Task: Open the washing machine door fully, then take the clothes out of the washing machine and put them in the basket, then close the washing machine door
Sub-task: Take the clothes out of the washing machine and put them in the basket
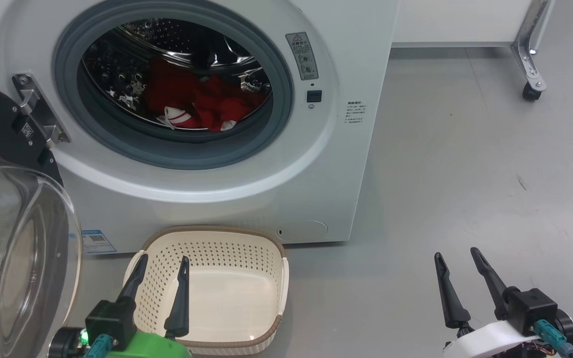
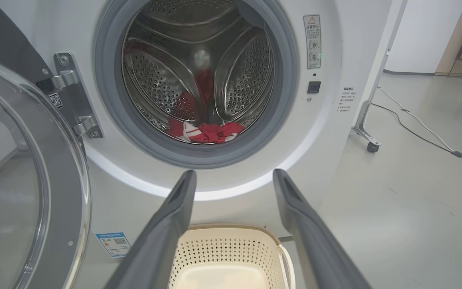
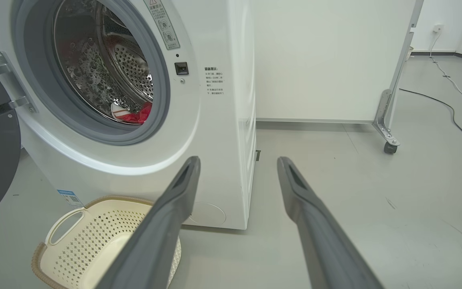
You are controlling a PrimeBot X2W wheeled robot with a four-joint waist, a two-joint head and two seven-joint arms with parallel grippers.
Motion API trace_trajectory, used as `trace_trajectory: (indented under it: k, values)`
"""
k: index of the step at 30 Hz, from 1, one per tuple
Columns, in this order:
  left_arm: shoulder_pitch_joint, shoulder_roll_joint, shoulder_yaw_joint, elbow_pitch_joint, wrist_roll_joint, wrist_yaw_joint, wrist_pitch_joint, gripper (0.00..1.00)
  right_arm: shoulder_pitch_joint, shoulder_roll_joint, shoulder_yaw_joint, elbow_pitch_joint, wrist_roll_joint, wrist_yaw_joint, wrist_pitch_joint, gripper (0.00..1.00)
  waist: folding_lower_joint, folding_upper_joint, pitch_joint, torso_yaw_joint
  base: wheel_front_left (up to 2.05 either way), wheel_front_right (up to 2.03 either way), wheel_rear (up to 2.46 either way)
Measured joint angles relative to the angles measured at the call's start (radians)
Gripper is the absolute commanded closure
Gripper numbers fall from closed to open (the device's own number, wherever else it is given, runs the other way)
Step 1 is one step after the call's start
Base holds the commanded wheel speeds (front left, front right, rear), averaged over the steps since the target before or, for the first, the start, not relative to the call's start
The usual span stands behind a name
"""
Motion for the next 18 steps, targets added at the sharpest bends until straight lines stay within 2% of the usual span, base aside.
trace_trajectory:
  k: [18]
  values:
    - [-0.010, 0.005, -0.001, -0.027, 0.007, 0.006, 0.000, 0.00, -0.022, 0.000, 0.009, -0.048, -0.002, 0.001, 0.000, 0.00, 0.0000, 0.0000, 0.079, -0.021, 0.00, 0.00, 0.00]
